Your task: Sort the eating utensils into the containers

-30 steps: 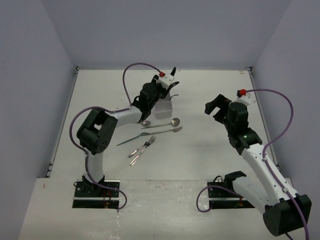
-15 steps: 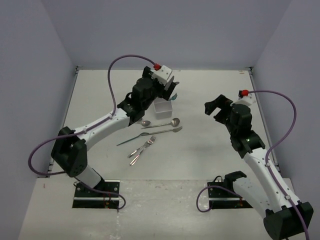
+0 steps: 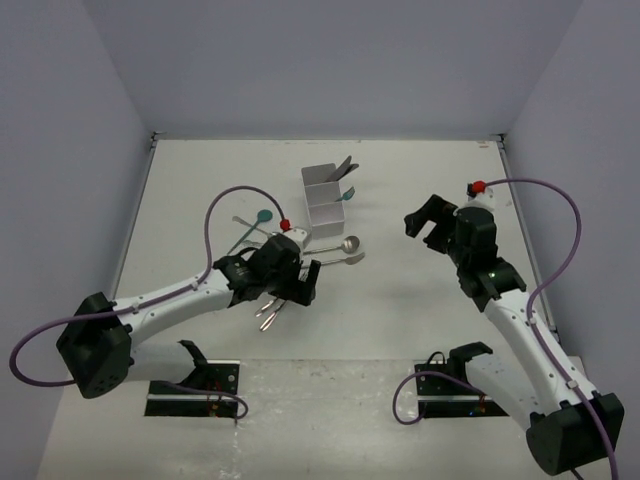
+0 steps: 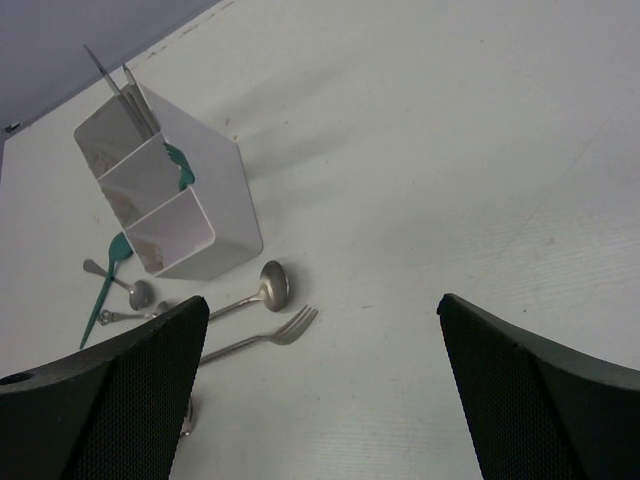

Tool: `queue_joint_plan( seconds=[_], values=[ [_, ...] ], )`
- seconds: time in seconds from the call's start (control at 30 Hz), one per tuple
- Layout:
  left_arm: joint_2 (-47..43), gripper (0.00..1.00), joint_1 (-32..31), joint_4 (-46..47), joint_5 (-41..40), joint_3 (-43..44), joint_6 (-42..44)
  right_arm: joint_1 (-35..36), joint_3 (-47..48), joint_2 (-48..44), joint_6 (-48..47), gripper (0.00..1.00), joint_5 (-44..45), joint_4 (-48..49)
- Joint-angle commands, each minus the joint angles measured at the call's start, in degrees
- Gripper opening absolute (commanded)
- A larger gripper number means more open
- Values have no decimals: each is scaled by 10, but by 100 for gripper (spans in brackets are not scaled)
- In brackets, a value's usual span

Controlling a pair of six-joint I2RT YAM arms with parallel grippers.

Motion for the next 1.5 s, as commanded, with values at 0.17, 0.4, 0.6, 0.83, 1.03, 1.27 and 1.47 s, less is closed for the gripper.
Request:
queue_joint_plan(
  seconds=[0.17, 0.4, 0.6, 0.83, 1.03, 1.27, 1.47],
  values=[
    [-8, 100, -42, -73, 7, -50, -109, -2, 5, 14, -16, 99, -23, -2],
    [33, 100, -42, -65, -58, -62, -94, -2, 1, 7, -20, 99, -21, -3],
    [60, 96, -43, -44, -36, -57, -65, -2, 3, 15, -22, 99, -20, -3],
    [90, 85, -49, -25, -25, -60, -65, -2, 1, 14, -23, 99, -14, -3],
    [137, 55, -55, 0, -40, -39, -54, -2, 4, 17, -24, 99, -15, -3],
    [175, 0, -66, 1, -47, -5, -29, -2, 2, 11, -26, 99, -7, -3],
    [147, 0, -95, 2, -60, 29, -6, -2, 1, 3, -25, 99, -8, -2]
  ],
)
